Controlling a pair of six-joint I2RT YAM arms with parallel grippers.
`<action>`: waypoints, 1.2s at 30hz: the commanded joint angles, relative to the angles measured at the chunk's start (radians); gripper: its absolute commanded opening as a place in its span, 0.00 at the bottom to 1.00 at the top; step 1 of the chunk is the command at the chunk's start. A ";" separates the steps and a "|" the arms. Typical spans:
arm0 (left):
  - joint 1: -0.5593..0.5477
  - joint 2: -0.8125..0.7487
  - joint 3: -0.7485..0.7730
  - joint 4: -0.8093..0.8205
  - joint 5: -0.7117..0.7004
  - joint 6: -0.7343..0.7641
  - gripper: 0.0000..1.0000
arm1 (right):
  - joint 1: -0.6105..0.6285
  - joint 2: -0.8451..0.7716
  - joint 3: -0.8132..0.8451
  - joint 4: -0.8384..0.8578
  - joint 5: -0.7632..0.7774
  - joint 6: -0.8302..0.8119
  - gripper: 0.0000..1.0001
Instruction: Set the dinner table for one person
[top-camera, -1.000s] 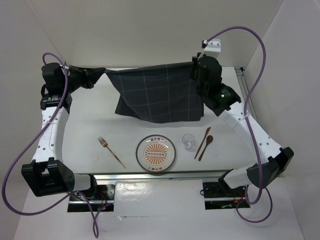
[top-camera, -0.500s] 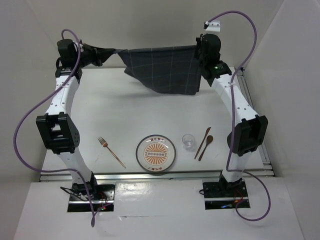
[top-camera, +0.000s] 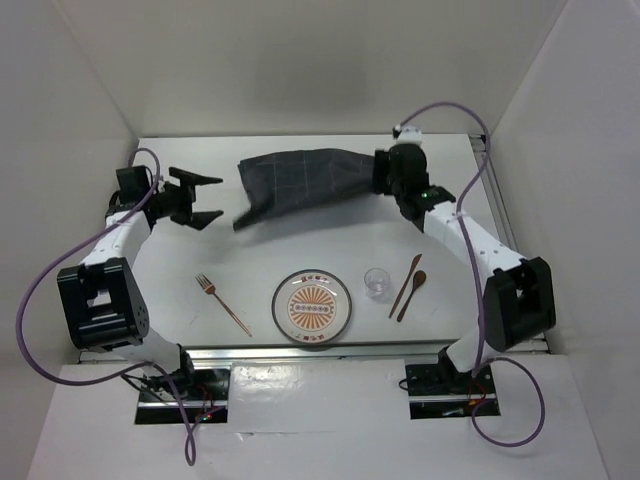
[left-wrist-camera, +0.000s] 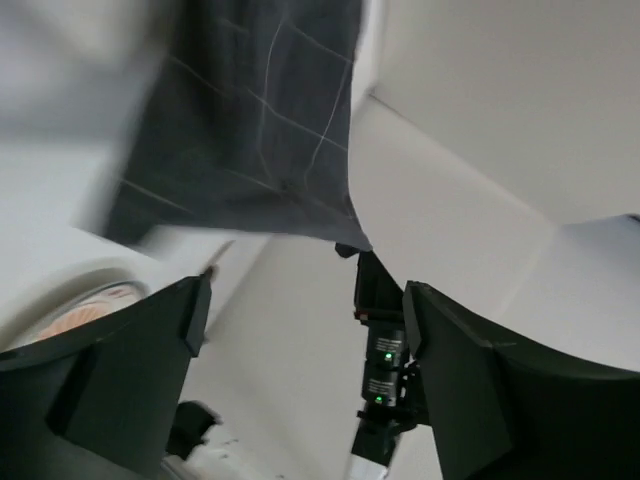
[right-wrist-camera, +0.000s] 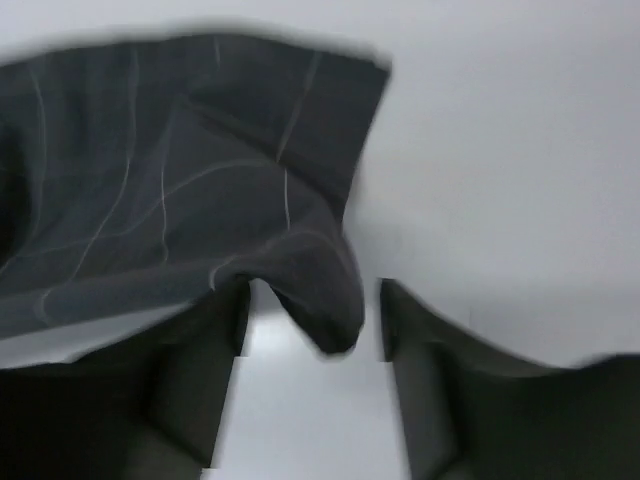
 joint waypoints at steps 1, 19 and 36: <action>0.018 -0.038 -0.033 -0.217 -0.013 0.220 1.00 | 0.064 -0.116 -0.197 -0.039 0.022 0.063 0.72; -0.277 0.331 0.490 -0.632 -0.403 0.712 0.00 | 0.018 0.206 0.066 -0.385 -0.246 0.180 0.00; -0.372 0.637 0.554 -0.661 -0.582 0.714 0.00 | -0.114 0.422 -0.007 -0.347 -0.291 0.266 0.00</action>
